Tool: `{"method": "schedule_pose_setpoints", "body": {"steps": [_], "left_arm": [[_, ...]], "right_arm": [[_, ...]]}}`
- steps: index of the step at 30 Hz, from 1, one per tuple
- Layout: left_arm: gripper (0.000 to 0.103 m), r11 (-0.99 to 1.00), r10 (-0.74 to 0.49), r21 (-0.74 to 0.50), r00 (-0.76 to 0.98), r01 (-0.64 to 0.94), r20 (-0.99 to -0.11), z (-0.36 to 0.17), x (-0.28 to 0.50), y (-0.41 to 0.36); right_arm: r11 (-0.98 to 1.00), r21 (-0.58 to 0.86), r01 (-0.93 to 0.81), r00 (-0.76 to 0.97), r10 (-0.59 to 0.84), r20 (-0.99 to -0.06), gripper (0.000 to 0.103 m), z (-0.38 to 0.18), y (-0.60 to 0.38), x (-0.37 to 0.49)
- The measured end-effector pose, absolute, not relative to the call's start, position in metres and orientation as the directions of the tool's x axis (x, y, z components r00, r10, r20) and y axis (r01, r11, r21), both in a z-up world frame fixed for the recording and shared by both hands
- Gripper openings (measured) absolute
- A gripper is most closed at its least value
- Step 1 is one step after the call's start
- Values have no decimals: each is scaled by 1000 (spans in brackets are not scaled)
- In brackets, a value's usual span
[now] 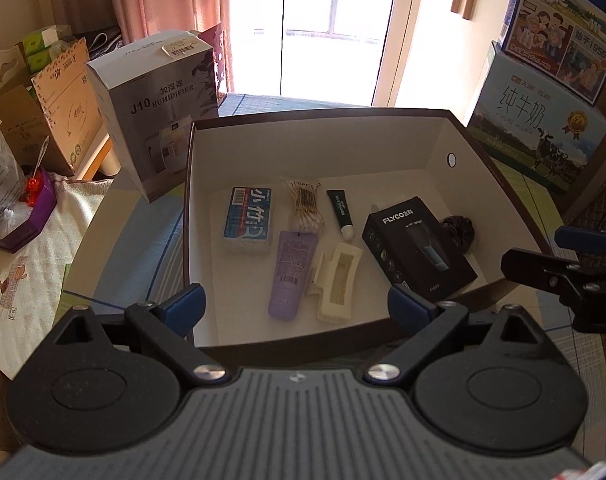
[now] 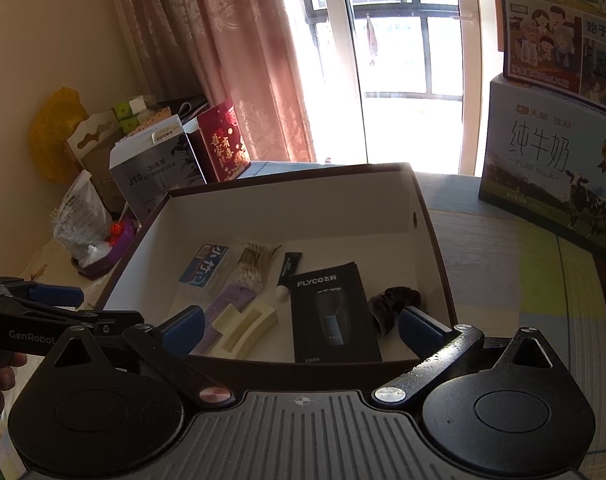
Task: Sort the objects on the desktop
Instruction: 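Withdraw both tools from the box toward the plastic cup and red candy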
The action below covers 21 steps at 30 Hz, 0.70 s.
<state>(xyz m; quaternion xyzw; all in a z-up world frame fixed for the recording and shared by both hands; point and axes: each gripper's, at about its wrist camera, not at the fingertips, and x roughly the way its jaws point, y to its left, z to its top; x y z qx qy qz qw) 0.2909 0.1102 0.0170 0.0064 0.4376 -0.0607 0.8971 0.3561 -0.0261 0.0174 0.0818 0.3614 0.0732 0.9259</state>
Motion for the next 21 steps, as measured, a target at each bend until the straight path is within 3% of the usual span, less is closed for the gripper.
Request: {"method": "schedule_pose_setpoints", "body": {"steps": [21], "left_arm": [[97,991,-108,-40,599,125,-793,25,206,98]], "right_arm": [[979,171,-106,724,194,-661,101,25,-18,271]]}}
